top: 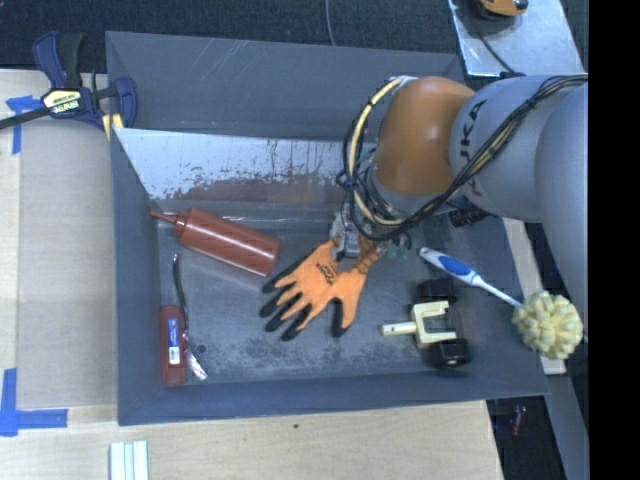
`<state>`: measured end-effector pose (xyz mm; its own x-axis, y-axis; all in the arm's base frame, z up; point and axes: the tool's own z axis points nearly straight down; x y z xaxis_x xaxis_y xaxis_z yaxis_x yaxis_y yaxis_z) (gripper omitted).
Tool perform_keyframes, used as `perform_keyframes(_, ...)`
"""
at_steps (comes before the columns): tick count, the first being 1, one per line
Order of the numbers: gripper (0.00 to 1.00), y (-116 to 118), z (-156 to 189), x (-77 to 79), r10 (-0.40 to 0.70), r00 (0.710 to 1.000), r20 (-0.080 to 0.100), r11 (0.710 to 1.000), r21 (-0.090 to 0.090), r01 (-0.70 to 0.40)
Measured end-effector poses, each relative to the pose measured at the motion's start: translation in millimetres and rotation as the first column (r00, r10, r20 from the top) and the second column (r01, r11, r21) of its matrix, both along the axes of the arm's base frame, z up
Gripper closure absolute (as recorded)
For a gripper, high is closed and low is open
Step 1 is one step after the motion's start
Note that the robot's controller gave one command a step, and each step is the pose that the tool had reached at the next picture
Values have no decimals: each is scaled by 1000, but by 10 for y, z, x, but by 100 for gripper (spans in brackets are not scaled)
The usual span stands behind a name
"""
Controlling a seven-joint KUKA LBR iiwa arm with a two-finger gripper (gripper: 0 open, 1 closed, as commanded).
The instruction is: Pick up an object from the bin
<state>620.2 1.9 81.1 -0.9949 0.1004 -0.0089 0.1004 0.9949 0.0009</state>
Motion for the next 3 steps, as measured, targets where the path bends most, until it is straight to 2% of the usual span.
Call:
perform_keyframes(1,100,0,0,0,0,1000,0,1000,0,0)
perform_keyframes(2,100,-70,297,-171,76,997,-2,997,-1,-76)
perform_keyframes(3,100,61,58,-2,123,992,6,992,-2,-123)
